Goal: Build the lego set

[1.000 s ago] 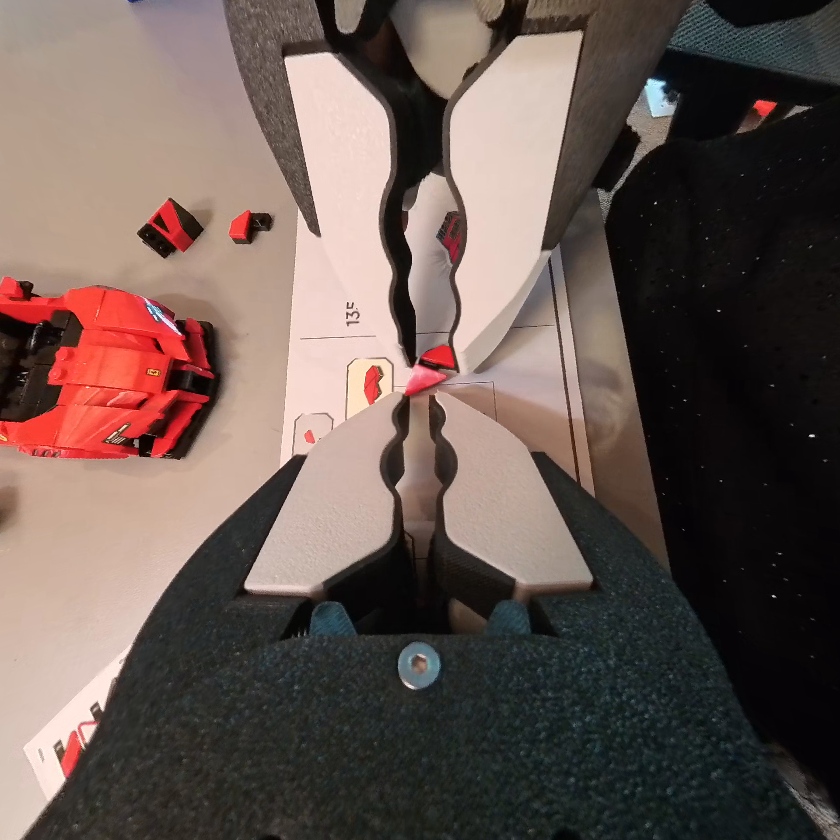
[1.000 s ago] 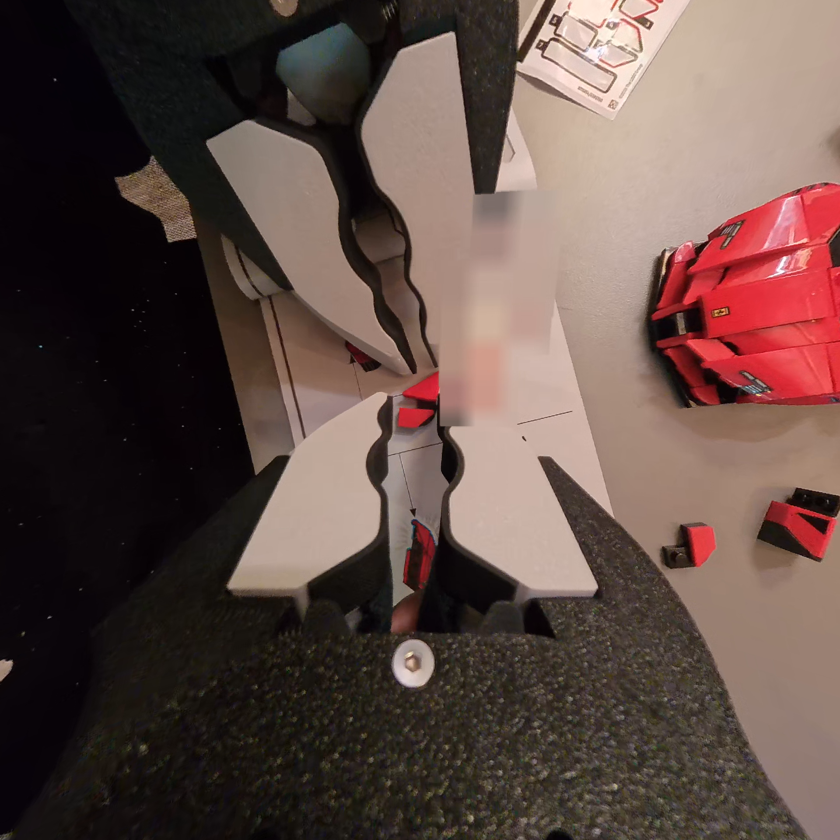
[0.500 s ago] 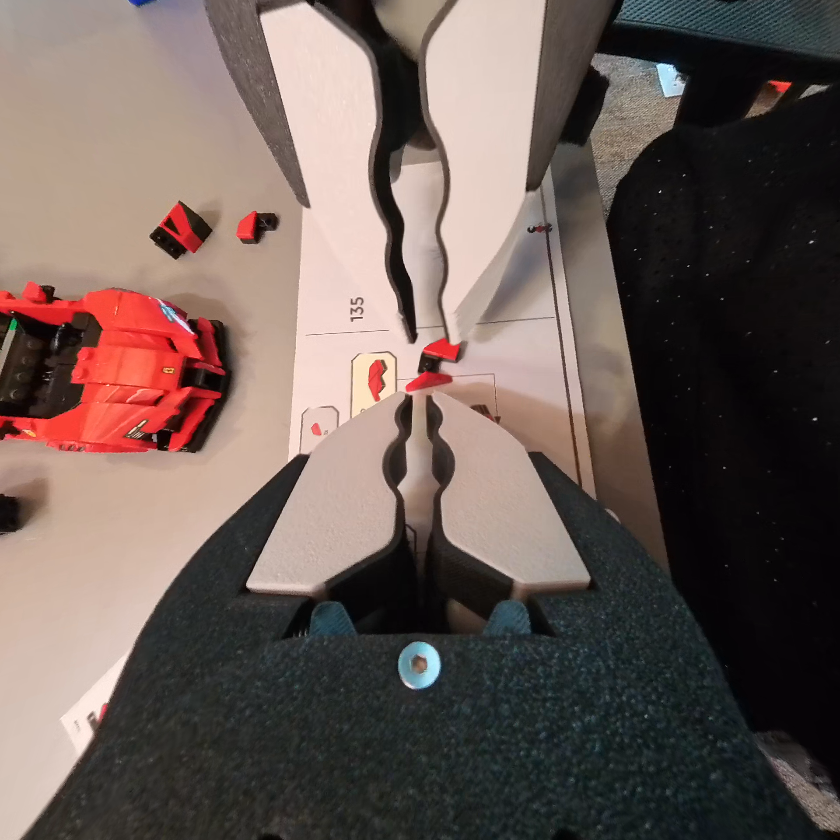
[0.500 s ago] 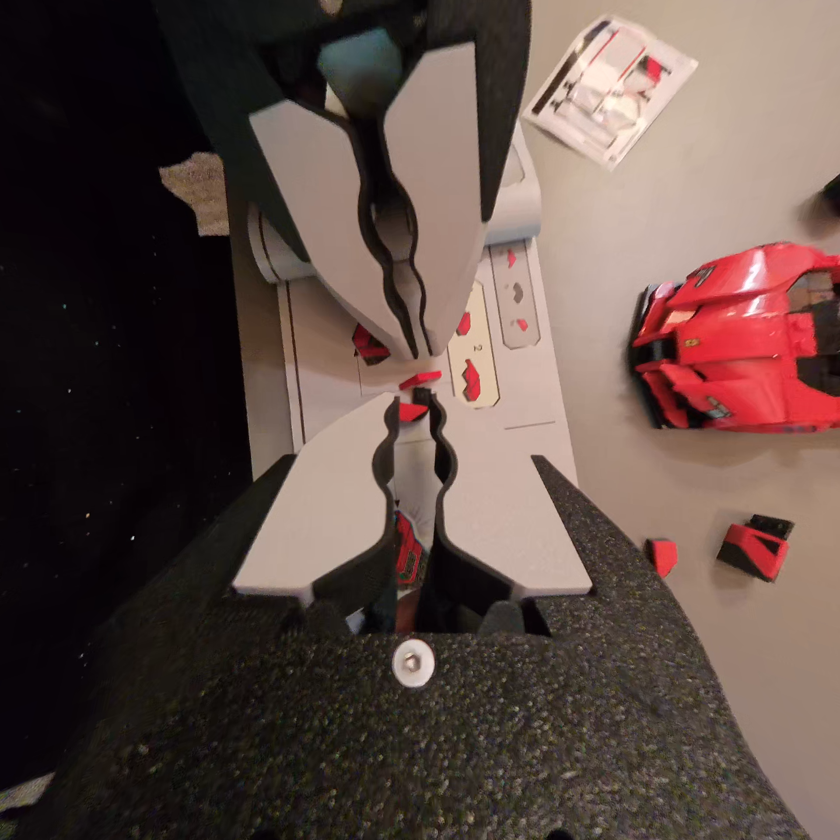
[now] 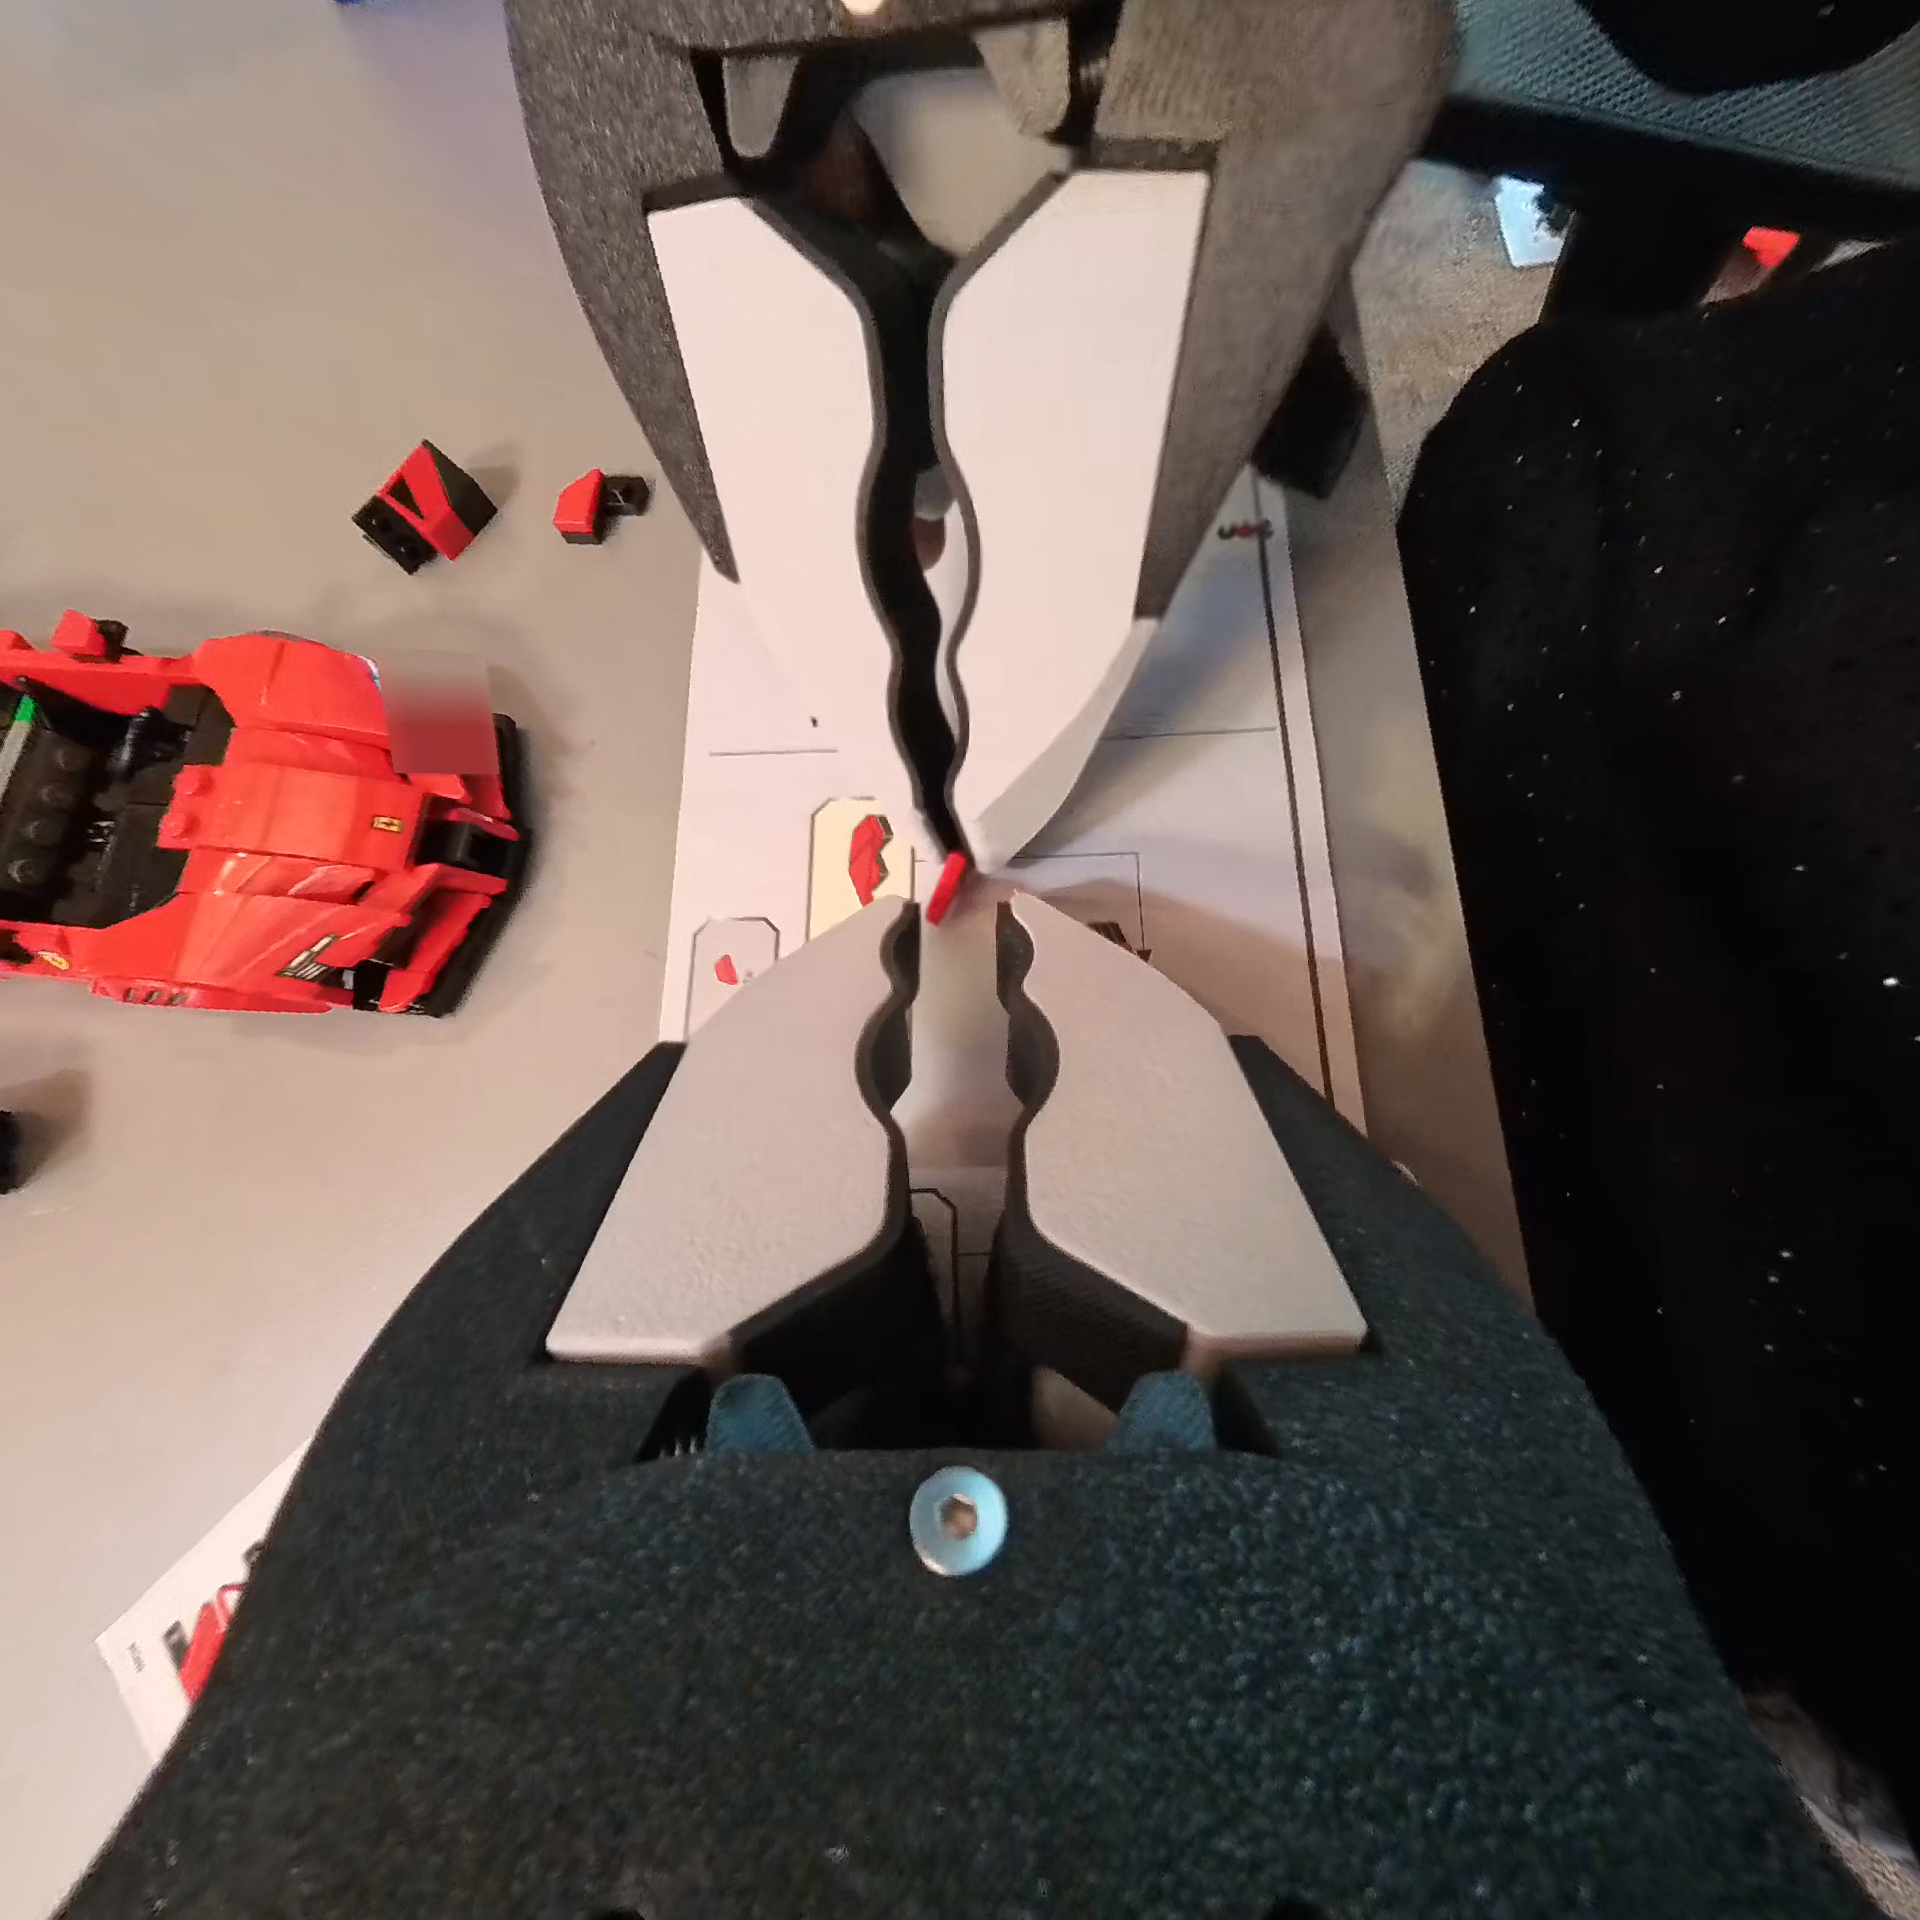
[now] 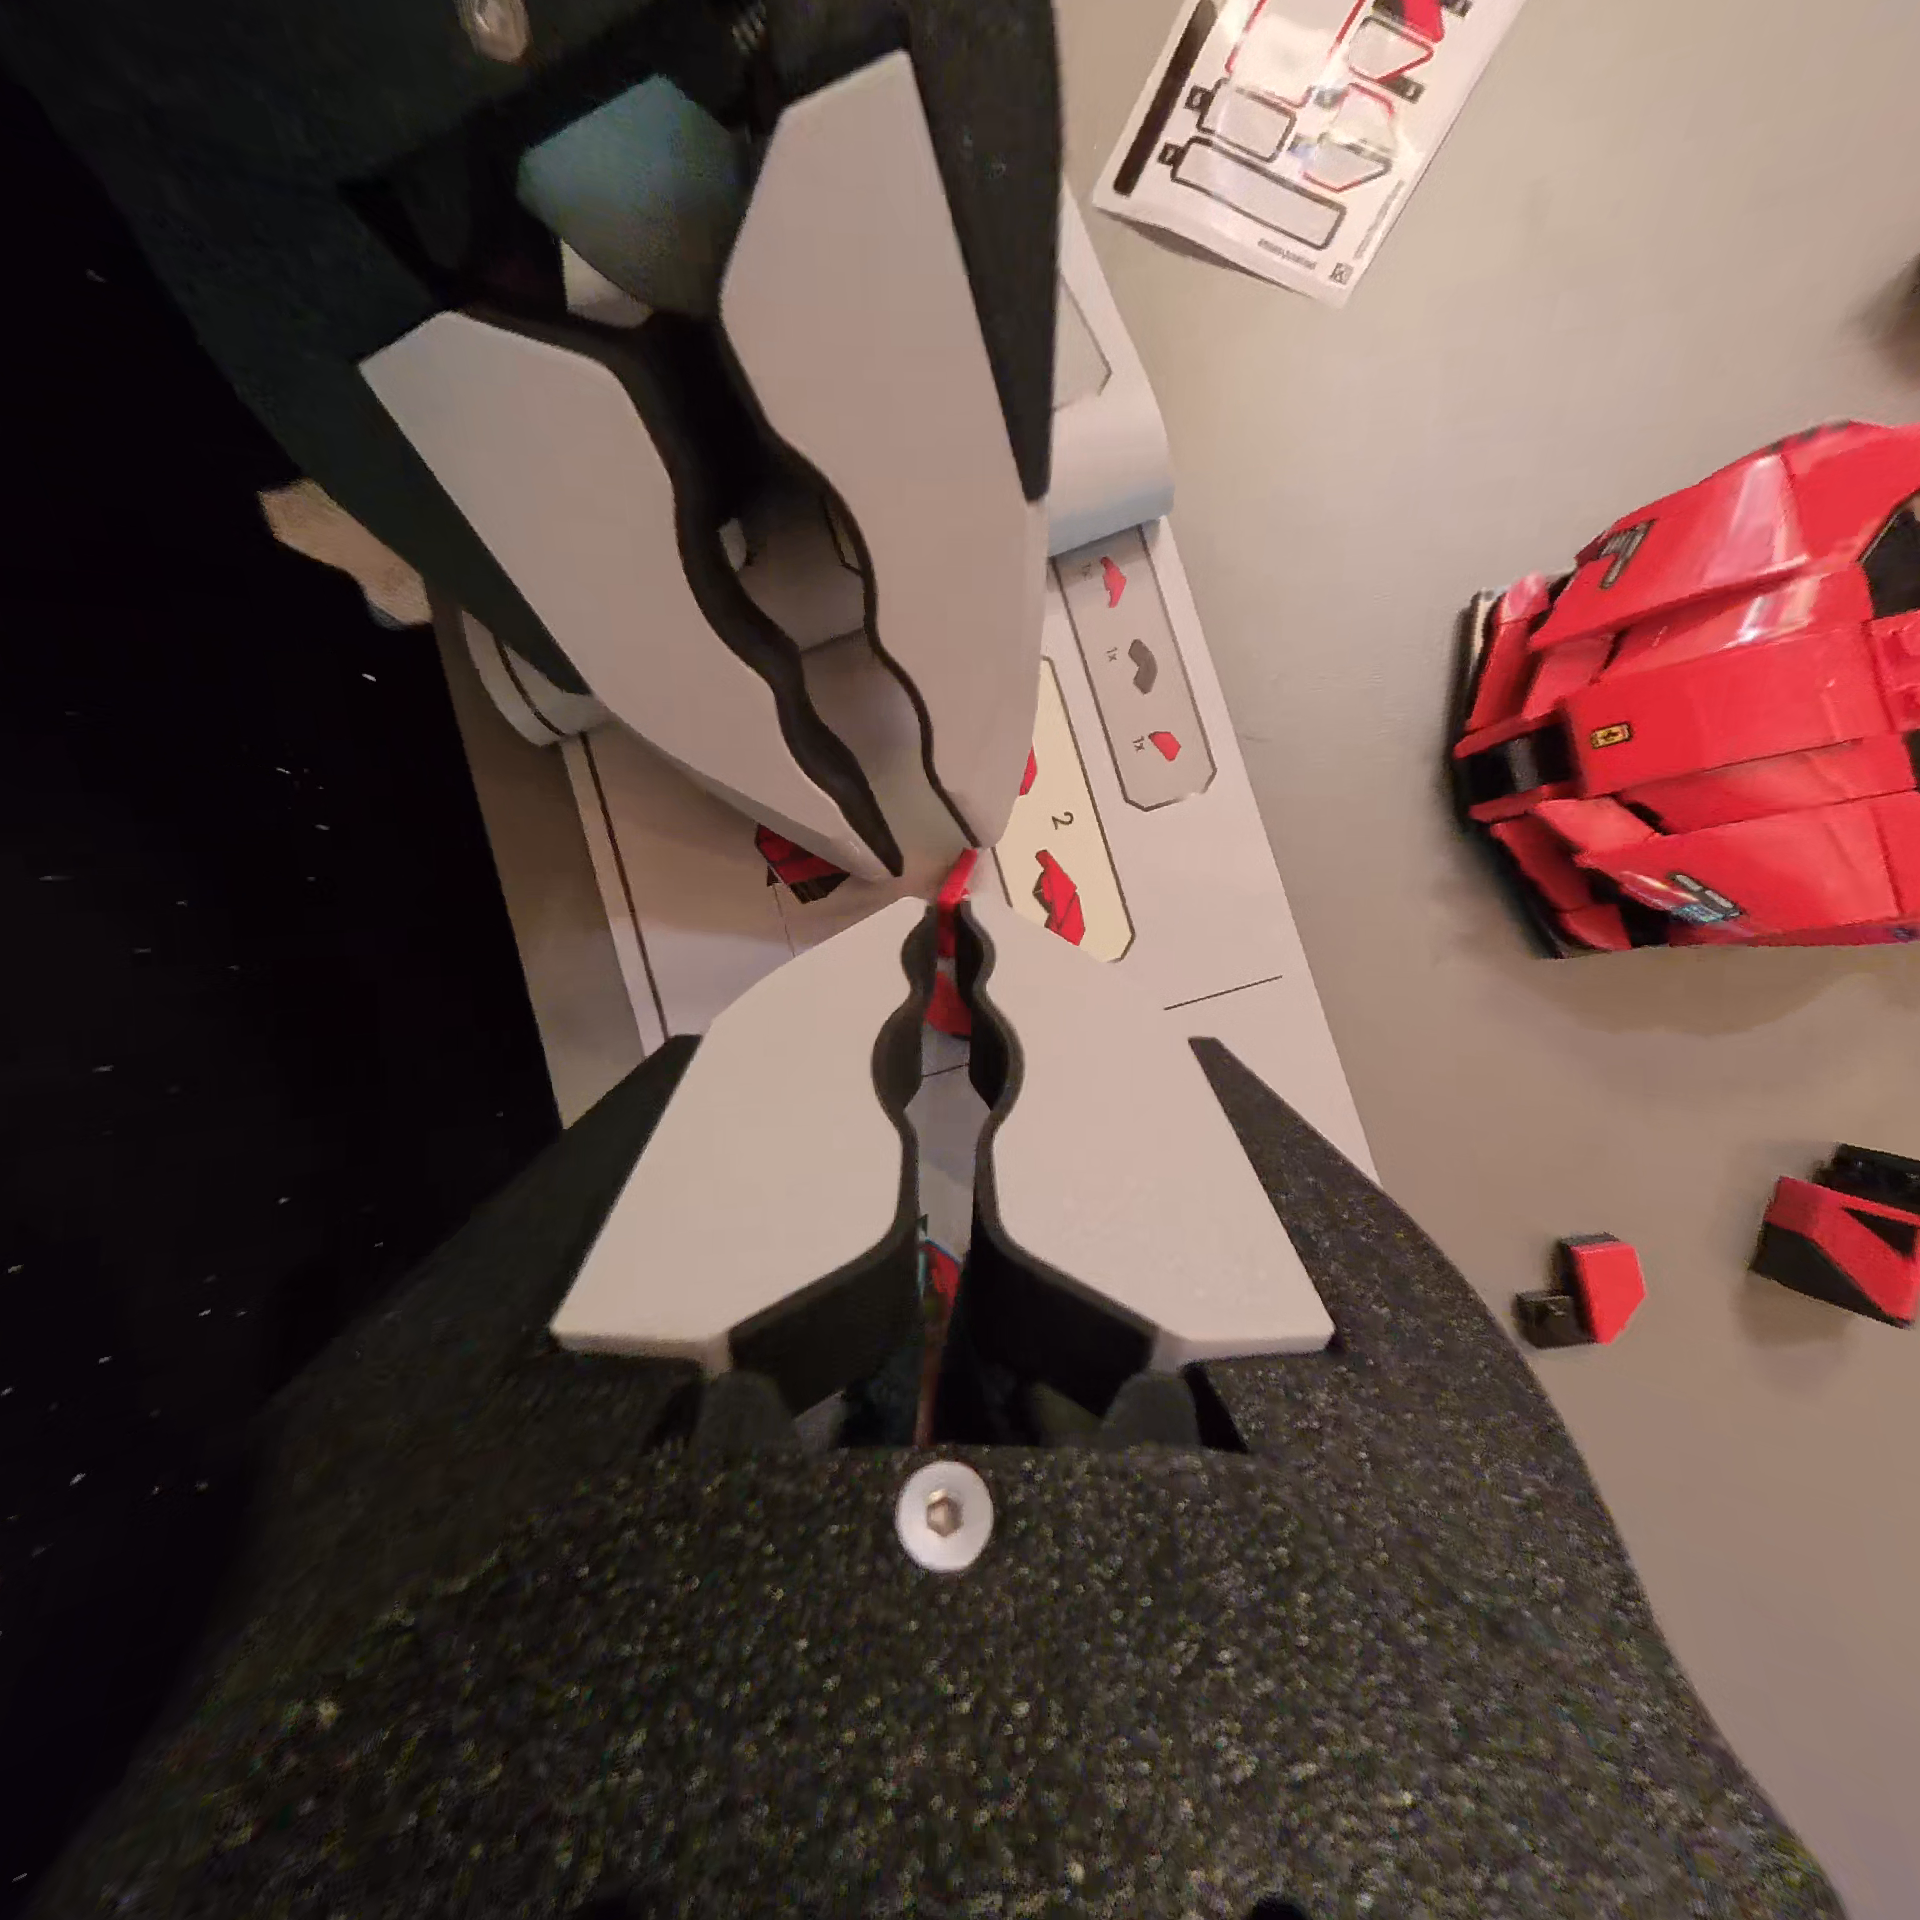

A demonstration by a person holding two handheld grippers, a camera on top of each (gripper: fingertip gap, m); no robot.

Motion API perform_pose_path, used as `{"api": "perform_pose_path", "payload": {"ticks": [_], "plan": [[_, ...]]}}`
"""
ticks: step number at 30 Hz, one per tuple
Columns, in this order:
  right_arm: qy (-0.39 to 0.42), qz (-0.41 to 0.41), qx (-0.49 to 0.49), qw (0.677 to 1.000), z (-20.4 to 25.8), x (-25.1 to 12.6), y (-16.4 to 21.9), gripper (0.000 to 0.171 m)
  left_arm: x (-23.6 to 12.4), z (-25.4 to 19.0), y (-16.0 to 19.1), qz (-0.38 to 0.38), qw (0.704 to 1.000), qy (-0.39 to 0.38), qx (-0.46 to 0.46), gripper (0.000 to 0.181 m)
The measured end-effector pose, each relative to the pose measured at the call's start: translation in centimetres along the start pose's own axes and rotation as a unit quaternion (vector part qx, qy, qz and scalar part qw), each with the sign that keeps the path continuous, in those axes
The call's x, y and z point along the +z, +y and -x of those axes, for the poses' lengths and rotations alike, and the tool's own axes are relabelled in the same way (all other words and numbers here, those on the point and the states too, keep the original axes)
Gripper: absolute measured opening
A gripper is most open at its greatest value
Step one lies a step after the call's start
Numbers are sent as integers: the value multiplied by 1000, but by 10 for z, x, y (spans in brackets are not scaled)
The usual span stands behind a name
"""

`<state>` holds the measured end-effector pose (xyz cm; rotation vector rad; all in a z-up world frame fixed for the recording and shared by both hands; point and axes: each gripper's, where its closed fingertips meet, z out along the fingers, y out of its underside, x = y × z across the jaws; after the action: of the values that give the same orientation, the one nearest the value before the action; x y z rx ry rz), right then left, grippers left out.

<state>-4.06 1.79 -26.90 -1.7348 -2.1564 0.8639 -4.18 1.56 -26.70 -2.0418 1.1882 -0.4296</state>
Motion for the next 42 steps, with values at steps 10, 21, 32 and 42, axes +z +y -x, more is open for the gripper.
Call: {"api": "perform_pose_path", "payload": {"ticks": [10, 21, 32, 42], "plan": [[-185, -128, 85, 970, 22, -29, -17, 3, -20, -10, -23, -71, 989, 104, -73, 5], [-191, -164, 35, 967, 25, -39, -14, 7, -26, -19, -34, -81, 934, 275, -212, 2], [-57, -44, -167, 983, -6, -19, 21, 24, -9, -3, -5, 121, 859, 370, -333, 2], [-65, -24, -225, 972, -1, -9, 21, 11, 3, -4, -4, 203, 847, 376, -314, 2]]}}
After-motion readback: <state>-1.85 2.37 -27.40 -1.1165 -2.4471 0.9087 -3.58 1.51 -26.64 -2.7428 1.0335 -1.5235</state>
